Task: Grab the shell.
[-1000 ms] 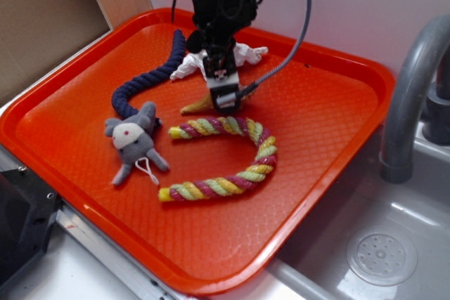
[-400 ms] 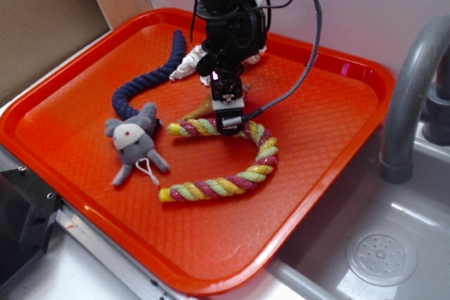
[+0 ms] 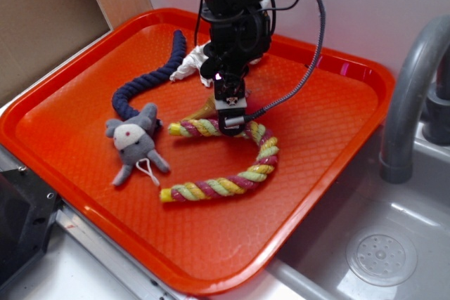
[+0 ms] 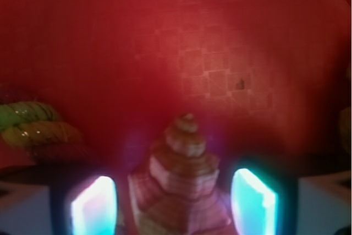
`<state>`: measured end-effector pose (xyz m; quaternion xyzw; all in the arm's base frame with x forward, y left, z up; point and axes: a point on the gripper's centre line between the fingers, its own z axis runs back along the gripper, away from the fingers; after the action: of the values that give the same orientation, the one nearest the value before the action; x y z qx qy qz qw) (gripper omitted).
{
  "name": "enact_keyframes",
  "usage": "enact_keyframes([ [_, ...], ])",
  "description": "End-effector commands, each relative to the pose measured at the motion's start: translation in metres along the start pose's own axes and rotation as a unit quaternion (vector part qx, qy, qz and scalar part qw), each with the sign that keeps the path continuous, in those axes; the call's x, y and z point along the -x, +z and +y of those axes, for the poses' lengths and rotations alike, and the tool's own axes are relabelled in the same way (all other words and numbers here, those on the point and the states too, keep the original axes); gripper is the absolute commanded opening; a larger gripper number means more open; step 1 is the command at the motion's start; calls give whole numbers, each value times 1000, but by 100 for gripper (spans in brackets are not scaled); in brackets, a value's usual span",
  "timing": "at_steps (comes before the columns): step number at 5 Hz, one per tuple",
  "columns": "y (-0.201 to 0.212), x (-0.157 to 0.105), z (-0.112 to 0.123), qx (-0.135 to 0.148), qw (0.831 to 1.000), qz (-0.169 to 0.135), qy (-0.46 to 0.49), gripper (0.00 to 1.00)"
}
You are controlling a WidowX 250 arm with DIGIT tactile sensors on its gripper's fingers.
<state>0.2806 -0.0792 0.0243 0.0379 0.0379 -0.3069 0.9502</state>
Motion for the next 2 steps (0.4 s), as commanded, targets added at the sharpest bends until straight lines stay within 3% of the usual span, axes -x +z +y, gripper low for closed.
enact_keyframes([
  [1, -7, 9, 4, 0, 998, 22, 61, 0],
  [2, 13, 9, 10, -23, 997, 20, 75, 0],
])
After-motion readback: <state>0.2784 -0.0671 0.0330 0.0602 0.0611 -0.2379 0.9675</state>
